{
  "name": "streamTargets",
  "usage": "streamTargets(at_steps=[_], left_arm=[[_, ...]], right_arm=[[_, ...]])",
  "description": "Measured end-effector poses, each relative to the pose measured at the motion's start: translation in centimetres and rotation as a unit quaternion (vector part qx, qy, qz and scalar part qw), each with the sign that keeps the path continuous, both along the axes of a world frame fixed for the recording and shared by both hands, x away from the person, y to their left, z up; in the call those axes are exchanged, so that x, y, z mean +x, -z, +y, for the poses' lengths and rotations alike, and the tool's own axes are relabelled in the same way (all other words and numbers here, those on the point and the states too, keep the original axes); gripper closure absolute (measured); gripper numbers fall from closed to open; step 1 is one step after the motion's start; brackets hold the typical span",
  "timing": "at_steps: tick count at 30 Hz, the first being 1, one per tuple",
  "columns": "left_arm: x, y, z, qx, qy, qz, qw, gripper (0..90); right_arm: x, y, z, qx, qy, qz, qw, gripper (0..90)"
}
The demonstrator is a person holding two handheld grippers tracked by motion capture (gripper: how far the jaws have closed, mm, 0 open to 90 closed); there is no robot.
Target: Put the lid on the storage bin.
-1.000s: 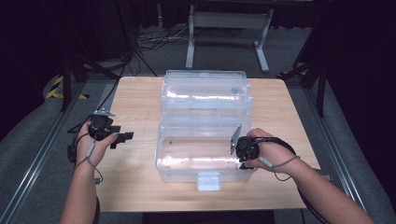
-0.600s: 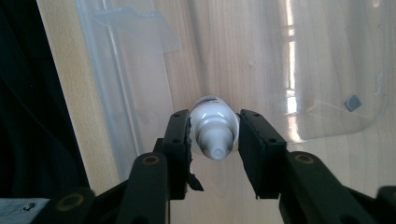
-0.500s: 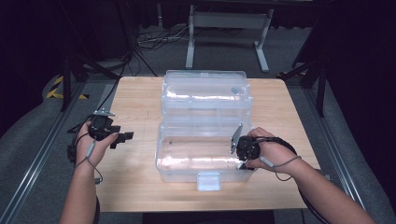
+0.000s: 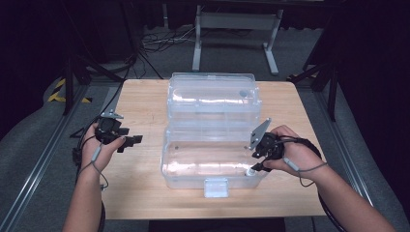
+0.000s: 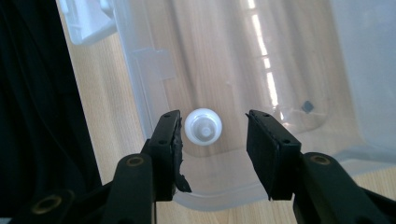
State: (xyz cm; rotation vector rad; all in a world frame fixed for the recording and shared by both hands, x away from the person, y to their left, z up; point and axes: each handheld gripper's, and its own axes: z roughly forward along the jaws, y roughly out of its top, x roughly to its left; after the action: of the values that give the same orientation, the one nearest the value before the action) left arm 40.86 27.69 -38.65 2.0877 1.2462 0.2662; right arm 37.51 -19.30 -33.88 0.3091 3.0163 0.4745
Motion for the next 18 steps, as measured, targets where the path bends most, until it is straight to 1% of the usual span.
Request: streamTargets(at_steps=[1, 2, 3, 6, 7, 8, 10, 12, 13, 14, 15, 16, 17, 18], left_arm=[[-0.1, -0.2, -0.3, 0.001, 0.004, -0.003, 1.0000, 32.4], [-0.2, -0.5, -0.5, 0.001, 0.008, -0.004, 1.0000, 32.4], [-0.2, -0.6, -0.7, 0.002, 0.011, -0.005, 0.9999, 32.4], [-0.5, -1.2, -1.5, 0.006, 0.027, -0.007, 0.9996, 32.4], [-0.6, -1.4, -1.6, 0.006, 0.031, -0.008, 0.9995, 32.5], [-0.6, -1.5, -1.8, 0.005, 0.035, -0.008, 0.9993, 32.5], [-0.7, -1.8, -2.2, 0.006, 0.044, -0.012, 0.9990, 32.5], [-0.9, -2.1, -2.6, 0.010, 0.051, -0.015, 0.9986, 32.5], [-0.9, -2.2, -2.7, 0.011, 0.056, -0.016, 0.9982, 32.5], [-0.9, -2.2, -2.7, 0.011, 0.056, -0.016, 0.9982, 32.6], [-1.0, -2.2, -2.9, 0.012, 0.057, -0.017, 0.9982, 32.6], [-1.0, -2.3, -3.0, 0.013, 0.060, -0.017, 0.9980, 32.6], [-1.1, -2.3, -3.1, 0.015, 0.064, -0.017, 0.9977, 32.6], [-1.2, -2.4, -3.2, 0.015, 0.065, -0.016, 0.9977, 32.6]], right_arm=[[0.0, 0.0, 0.0, 0.000, 0.000, 0.000, 1.0000, 55.3], [0.0, -0.3, -0.3, 0.007, 0.008, 0.000, 0.9999, 55.1], [0.0, -0.6, -0.6, 0.020, 0.018, -0.002, 0.9996, 54.3], [0.1, -1.2, -1.4, 0.047, 0.032, -0.006, 0.9984, 53.2], [0.2, -1.5, -1.8, 0.067, 0.042, -0.012, 0.9968, 52.8], [0.2, -1.8, -2.1, 0.074, 0.050, -0.014, 0.9959, 52.4], [0.4, -2.2, -2.5, 0.097, 0.064, -0.020, 0.9930, 52.2], [0.6, -2.7, -3.0, 0.119, 0.080, -0.025, 0.9894, 52.0], [0.7, -2.9, -3.3, 0.132, 0.091, -0.031, 0.9865, 51.3], [0.7, -2.9, -3.3, 0.132, 0.091, -0.031, 0.9865, 51.3], [0.8, -3.2, -3.5, 0.146, 0.103, -0.037, 0.9832, 50.4], [1.0, -3.4, -3.8, 0.161, 0.120, -0.041, 0.9788, 50.3], [1.3, -3.8, -4.2, 0.174, 0.135, -0.050, 0.9741, 50.3], [1.5, -4.0, -4.4, 0.179, 0.145, -0.053, 0.9717, 50.2]])
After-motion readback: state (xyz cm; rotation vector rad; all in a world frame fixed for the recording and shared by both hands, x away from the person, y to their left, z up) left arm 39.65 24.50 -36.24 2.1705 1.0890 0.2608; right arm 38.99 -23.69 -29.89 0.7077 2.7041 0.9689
